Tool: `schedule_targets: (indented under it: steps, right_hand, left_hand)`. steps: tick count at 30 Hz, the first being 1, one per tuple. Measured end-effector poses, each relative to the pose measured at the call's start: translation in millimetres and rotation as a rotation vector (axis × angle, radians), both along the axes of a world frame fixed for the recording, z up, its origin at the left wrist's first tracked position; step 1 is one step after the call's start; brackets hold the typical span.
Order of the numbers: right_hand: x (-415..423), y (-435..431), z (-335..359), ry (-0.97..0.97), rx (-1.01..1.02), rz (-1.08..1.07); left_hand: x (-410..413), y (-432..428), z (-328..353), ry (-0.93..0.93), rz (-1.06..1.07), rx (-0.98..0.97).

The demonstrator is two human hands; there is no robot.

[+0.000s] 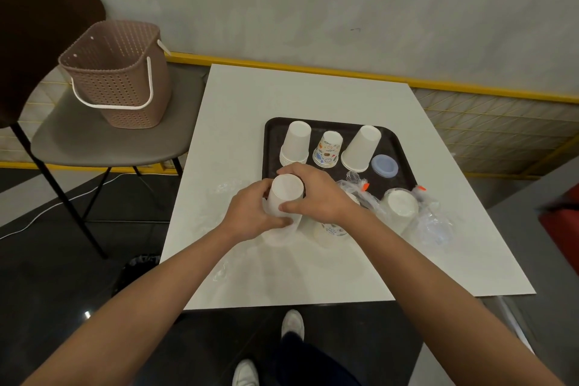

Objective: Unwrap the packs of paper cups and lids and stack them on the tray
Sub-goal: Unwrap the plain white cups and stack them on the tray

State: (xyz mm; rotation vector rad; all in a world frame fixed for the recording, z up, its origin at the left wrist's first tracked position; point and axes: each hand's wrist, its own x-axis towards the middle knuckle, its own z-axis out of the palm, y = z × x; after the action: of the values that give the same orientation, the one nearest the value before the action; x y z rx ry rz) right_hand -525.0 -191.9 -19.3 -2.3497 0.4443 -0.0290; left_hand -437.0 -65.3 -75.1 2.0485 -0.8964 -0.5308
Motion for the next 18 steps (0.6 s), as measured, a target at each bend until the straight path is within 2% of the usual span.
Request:
schedule_targets:
  steps: [7,18]
  right_hand:
    - [1.6,-1.2,8.7,-0.043,0.027,-0.011]
    - [9.1,-11.3,38.9,-0.209,0.080,-0.048]
  left_hand:
    - [2.5,-0.5,8.6,-0.001,0.010,-0.024]
    - [16.4,-8.3,44.8,0.018,-0.007,-0.093]
